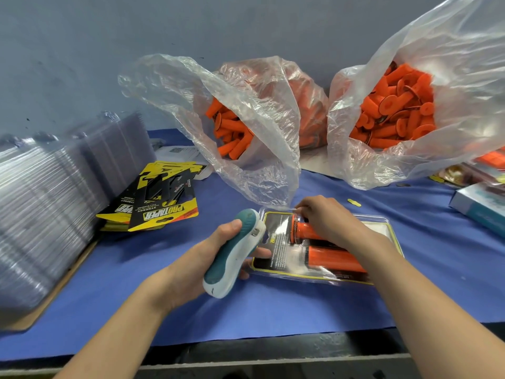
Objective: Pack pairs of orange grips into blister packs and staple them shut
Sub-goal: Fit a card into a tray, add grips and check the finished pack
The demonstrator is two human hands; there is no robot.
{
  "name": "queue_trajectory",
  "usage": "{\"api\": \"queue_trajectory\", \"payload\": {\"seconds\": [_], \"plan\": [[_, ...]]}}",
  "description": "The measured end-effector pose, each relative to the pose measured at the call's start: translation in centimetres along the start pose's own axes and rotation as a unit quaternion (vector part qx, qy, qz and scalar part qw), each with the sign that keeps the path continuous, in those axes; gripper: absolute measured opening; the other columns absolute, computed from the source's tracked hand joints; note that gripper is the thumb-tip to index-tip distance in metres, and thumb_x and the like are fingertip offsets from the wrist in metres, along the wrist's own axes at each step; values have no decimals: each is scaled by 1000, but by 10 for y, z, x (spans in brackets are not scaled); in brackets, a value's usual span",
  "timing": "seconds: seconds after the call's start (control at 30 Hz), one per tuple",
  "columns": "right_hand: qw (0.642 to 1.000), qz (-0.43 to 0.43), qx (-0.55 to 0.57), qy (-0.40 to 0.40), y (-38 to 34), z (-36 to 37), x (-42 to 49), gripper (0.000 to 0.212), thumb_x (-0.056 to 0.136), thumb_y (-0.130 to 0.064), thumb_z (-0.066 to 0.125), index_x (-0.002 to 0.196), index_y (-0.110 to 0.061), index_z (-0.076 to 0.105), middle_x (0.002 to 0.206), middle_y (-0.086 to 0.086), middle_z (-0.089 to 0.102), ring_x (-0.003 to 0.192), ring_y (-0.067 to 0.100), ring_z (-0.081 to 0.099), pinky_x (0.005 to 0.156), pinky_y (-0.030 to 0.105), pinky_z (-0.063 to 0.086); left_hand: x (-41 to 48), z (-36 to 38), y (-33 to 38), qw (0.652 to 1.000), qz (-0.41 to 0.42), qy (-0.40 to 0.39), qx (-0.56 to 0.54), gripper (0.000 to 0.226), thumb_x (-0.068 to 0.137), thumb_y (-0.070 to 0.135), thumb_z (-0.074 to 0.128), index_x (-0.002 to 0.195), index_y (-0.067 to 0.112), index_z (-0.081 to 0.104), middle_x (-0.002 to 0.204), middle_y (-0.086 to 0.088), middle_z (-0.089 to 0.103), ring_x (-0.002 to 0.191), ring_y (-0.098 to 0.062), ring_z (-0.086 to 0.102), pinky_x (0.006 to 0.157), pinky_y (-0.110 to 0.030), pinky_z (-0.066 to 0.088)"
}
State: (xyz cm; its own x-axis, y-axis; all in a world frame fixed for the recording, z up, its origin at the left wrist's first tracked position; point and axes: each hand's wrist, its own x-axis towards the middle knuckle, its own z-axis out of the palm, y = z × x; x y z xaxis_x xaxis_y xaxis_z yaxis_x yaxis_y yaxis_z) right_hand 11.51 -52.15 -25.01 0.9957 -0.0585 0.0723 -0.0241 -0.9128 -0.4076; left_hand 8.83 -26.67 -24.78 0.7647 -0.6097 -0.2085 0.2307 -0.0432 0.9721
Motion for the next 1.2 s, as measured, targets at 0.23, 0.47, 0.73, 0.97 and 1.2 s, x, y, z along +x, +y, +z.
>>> {"api": "queue_trajectory", "payload": {"seconds": [0.23, 0.47, 0.73, 0.97, 1.2], "plan": [[1000, -16, 6, 12, 0, 0, 0, 20, 99, -21, 51, 108, -22, 68, 107, 6, 68, 103, 30, 60, 82, 42, 49, 5, 11, -8, 991, 15, 8, 135, 66, 78, 68, 52, 121, 18, 63, 114, -2, 73, 107, -20, 67, 83, -26, 52], [953, -232, -31, 190, -22, -13, -60, 28, 101, -42, 45, 99, -26, 66, 91, -5, 60, 85, 22, 55, 76, 38, 42, 7, 12, -5, 994, 32, 12, 105, 69, 75, 67, 53, 121, 17, 63, 110, -6, 74, 107, -20, 68, 77, -21, 52], [911, -324, -179, 184, 6, 7, -117, 12, 91, -38, 64, 98, -31, 71, 112, -8, 66, 100, 18, 62, 86, 33, 48, 8, 16, -2, 995, 23, 21, 94, 58, 84, 57, 46, 117, 14, 64, 107, -6, 75, 98, -15, 68, 76, -25, 52], [894, -311, -189, 260, 3, 24, -117, 21, 99, -30, 53, 88, -25, 70, 83, -4, 60, 72, 21, 56, 65, 34, 47, 5, 10, -5, 992, 4, 27, 122, 62, 77, 74, 50, 108, 27, 74, 113, -3, 74, 103, -21, 66, 94, -36, 46], [910, -272, -151, 275, 1, 26, -118, 21, 98, -29, 54, 90, -25, 73, 78, -2, 55, 68, 21, 51, 61, 32, 43, -19, -27, 1, 983, -130, 108, -75, 76, 53, 64, 82, 104, 9, 70, 80, -16, 65, 59, -34, 60, 58, -39, 50]]}}
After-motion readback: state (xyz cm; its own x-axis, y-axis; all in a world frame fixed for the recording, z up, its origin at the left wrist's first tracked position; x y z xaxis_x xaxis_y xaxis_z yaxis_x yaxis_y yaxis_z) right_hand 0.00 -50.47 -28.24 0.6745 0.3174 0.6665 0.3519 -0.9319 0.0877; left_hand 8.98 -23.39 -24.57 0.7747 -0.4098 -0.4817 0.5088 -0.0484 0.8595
